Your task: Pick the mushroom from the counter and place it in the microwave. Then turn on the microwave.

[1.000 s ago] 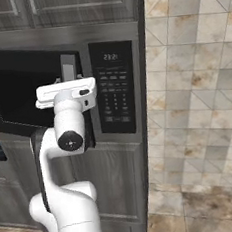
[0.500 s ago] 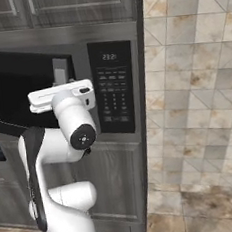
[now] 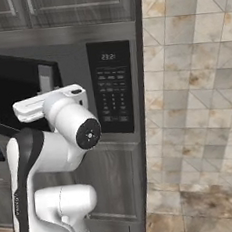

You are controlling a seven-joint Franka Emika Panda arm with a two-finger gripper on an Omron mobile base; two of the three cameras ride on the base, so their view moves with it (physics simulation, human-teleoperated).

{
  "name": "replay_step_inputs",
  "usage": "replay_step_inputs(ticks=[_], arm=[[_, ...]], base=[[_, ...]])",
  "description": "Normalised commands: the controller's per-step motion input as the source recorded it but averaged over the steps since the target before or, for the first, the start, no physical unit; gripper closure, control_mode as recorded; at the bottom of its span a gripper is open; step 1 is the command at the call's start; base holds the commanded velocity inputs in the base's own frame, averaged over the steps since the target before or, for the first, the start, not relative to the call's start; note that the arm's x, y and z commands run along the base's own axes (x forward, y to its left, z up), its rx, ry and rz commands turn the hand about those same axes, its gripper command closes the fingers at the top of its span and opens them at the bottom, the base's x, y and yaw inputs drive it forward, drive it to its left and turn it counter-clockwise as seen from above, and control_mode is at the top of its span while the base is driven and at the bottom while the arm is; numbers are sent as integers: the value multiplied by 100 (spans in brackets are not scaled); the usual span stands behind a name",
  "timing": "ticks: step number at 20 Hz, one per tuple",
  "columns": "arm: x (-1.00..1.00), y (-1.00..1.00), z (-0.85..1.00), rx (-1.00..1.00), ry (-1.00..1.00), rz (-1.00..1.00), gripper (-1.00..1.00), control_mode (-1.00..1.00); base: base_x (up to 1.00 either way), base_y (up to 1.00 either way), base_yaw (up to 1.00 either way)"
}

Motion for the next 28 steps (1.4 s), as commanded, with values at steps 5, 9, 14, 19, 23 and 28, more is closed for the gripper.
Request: replay_step_inputs(ticks=[5,9,14,19,23,28], arm=[[-86,99,-6,-6,0,17,100,-100],[-83,100,-5,-7,0,16,100,-100],[-80,98,-4,-7,0,12,100,-100],[-66,93,-4,-5,0,4,100,-100],[-58,81,-1,-3,0,1,100,-100],[-45,65,0,-3,-4,0,100,-100]], base=[[0,0,0],[0,0,0],[0,0,0],[0,0,0],[0,0,0],[0,0,0]])
